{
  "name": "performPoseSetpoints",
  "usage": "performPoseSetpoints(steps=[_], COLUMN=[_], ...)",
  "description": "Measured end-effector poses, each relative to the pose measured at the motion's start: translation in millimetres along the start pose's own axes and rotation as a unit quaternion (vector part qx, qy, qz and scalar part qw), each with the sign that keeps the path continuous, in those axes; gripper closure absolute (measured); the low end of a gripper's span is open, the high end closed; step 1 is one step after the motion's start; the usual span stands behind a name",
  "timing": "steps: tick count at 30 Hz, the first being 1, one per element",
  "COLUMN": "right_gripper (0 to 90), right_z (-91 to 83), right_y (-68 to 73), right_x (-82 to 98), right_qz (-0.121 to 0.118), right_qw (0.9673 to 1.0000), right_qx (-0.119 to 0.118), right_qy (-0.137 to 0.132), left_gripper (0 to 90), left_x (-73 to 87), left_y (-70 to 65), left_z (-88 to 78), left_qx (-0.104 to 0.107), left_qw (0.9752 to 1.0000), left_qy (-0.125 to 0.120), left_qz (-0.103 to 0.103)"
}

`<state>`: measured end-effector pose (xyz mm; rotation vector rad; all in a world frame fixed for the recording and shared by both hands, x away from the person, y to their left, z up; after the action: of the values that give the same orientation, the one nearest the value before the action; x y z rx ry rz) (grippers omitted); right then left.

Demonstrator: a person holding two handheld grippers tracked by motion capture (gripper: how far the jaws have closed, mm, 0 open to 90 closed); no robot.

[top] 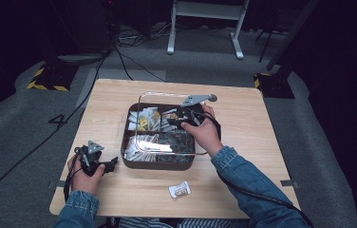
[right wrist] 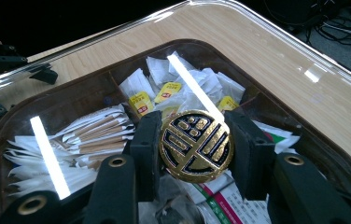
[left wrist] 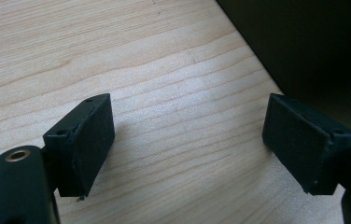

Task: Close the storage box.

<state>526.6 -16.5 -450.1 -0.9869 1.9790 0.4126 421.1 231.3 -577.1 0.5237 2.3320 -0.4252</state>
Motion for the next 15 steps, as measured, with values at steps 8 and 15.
performPoseSetpoints(steps=[8, 15], right_gripper=[58.8, 58.8], right_z=[20.6, 34.8], right_y=[11.8, 19.9], right_x=[-0.4, 3.3], right_qz=[-0.005, -0.003], right_qw=[0.9999, 0.9998], right_qx=[0.008, 0.006], right_qy=[0.011, 0.02], left_gripper=[17.2, 17.2], left_x=[-0.6, -0.8], left_y=[0.5, 0.7], left_z=[0.2, 0.4], left_qx=[0.001, 0.0], left_qw=[1.0, 1.0], left_qy=[0.003, 0.001], left_qz=[0.003, 0.003])
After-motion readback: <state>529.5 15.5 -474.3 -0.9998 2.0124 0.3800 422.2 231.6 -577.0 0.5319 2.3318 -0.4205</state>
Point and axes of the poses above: each handheld gripper's, and its own axes: z roughly forward along the jaws, x roughly out of its underside, y roughly to its left, the point moved 10 cm from there along z, roughly forward along the jaws, and after that the axes turned 10 degrees about x, right-handed, at the moved point
